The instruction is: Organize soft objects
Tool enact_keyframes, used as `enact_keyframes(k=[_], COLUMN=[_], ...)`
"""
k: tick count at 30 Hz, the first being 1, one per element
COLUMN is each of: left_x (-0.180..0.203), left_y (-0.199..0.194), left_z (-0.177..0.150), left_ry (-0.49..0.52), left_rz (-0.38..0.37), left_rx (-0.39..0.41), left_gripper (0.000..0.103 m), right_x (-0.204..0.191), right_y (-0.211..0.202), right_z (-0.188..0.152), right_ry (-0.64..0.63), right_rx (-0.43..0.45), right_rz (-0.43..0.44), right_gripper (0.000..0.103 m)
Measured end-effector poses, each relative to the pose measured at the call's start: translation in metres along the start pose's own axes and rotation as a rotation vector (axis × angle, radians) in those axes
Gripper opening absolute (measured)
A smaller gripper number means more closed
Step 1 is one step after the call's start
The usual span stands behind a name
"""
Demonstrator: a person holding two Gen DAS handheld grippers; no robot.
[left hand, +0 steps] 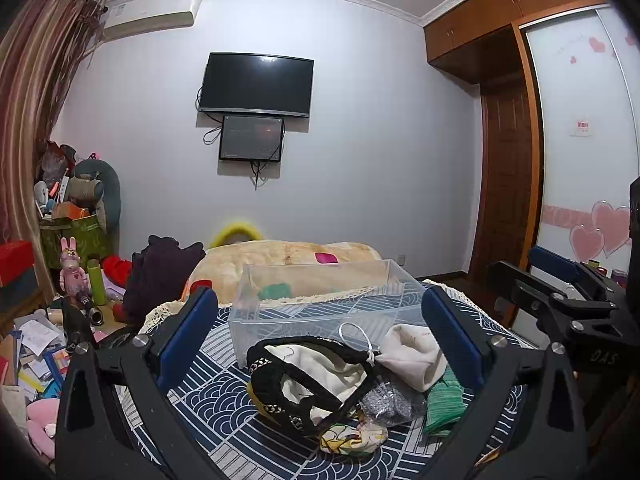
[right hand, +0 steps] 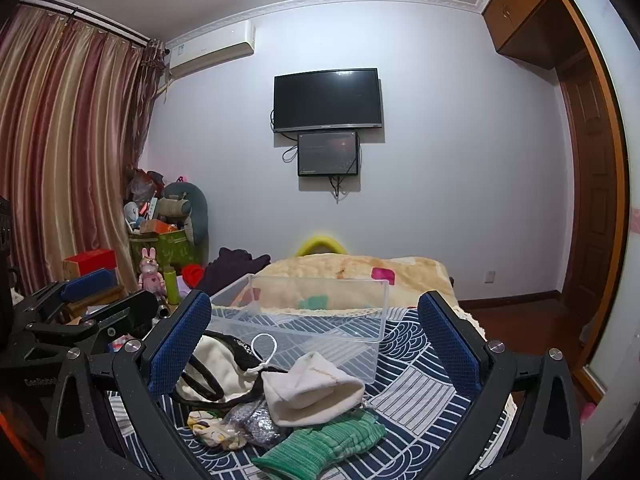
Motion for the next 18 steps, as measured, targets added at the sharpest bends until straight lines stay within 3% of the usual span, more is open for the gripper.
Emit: enact_keyframes(k=[18], left_x=[-0.0014], left_y=[0.0], left_z=[0.0024], left_ry=[-0.001], left_rz=[-0.005], left_rx=[-0.002], left_gripper=[0.103], right_x=[-0.0006], right_y=[-0.0012], right_z=[0.0007], right_ry=[0.005], right_rx=[-0.001], right_rz=[0.002], right_gripper=[0.103])
Point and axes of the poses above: each gripper's, at about its wrist camera, not at the fingertips, and y roughly the way its jaws point, x to its right, z to its top, the point moved 7 cm from there along y, roughly the way its jaws point, and after that the axes turned 2 degrees about z, right-handed, at the moved point
